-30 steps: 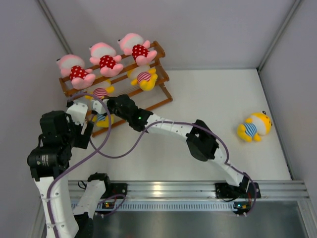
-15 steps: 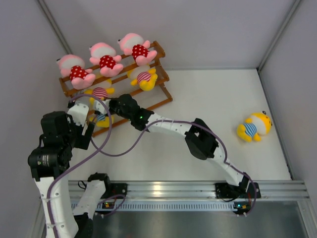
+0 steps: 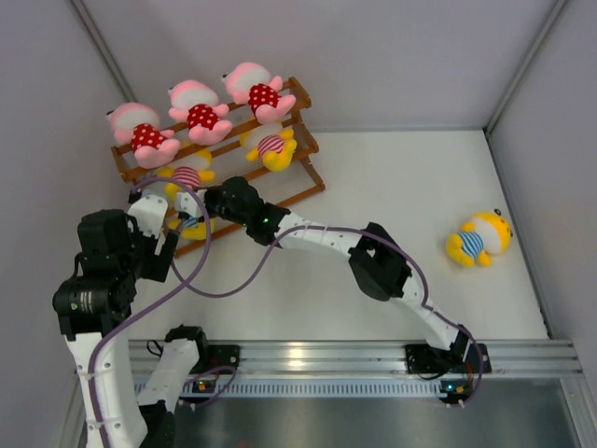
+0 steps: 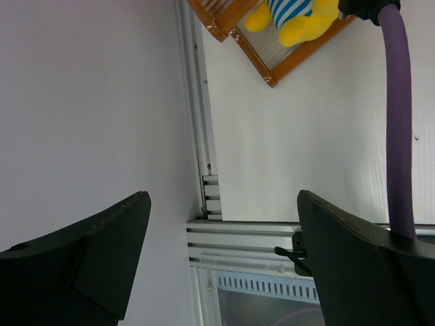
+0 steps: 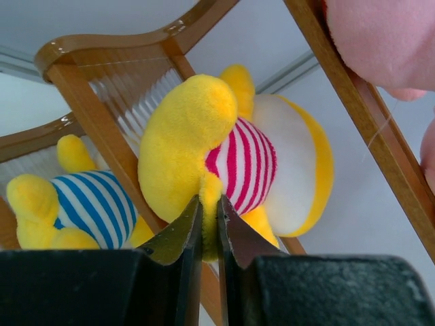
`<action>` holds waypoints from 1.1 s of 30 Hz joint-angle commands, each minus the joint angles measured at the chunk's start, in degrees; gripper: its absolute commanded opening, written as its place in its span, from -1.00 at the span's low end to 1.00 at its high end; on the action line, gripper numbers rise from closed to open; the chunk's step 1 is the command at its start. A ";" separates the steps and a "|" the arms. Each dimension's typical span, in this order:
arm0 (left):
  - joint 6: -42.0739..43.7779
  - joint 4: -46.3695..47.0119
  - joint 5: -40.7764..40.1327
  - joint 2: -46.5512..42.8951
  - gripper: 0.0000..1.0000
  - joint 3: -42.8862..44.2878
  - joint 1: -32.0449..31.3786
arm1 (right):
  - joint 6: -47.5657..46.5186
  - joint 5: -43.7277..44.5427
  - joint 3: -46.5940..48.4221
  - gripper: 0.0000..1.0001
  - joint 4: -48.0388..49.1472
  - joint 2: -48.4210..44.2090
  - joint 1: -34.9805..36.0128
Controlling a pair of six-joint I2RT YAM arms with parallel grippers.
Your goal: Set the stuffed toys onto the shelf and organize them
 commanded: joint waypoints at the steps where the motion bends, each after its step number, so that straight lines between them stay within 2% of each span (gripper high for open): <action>1: 0.37 0.42 0.42 -0.28 0.90 -0.19 -0.38 | -0.95 -7.07 1.83 -0.81 -1.90 -5.49 0.62; 6: 0.45 0.33 0.51 -0.19 0.90 -0.10 -0.56 | -2.02 -15.51 -1.25 -0.87 -4.36 -8.76 0.45; 16: 0.45 0.33 0.86 -0.28 0.90 0.08 -0.82 | -2.98 -18.85 0.33 -0.85 -8.85 -9.11 -1.57; 19: 0.54 0.33 0.60 -0.28 0.90 0.17 -0.82 | -3.77 -23.06 3.75 -0.83 -12.46 -7.27 -2.89; 24: 0.54 0.41 0.51 -0.11 0.90 0.17 -1.00 | -6.23 -23.17 11.31 -0.82 -18.60 -2.70 -4.38; 33: 0.63 0.42 0.24 -0.01 0.90 -0.01 -1.00 | -8.08 -23.52 11.93 -0.78 -19.31 -0.24 -4.56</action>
